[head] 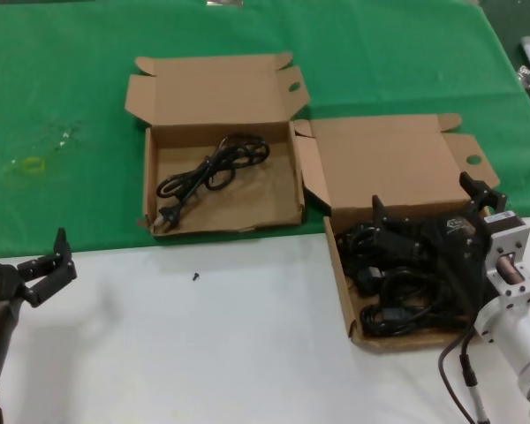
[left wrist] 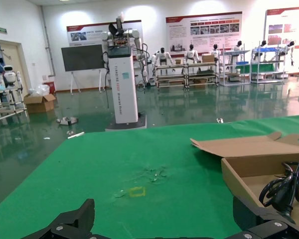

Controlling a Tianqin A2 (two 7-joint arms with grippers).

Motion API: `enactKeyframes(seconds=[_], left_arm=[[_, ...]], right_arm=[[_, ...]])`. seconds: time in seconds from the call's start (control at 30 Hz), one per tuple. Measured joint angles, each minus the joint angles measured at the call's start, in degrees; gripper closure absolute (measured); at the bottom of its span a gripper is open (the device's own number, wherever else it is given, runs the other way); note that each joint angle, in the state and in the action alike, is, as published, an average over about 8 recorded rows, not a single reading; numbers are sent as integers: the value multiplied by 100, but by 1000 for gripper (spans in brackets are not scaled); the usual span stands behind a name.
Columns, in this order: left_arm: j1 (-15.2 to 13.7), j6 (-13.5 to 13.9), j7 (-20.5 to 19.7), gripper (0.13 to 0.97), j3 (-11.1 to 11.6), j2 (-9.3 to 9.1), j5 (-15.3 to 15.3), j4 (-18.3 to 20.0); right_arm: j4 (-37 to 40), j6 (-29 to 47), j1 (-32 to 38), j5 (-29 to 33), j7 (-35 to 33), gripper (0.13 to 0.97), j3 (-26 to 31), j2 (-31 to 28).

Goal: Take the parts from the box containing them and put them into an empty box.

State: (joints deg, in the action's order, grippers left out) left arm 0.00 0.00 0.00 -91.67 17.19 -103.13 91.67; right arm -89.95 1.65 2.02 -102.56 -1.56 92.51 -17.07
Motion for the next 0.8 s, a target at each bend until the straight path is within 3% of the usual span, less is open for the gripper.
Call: enactKeyframes(seconds=[0.8], left_arm=[[0,0,2,132,0,0,0,0]], right_arm=[[0,0,0,0,0,129,0,0]])
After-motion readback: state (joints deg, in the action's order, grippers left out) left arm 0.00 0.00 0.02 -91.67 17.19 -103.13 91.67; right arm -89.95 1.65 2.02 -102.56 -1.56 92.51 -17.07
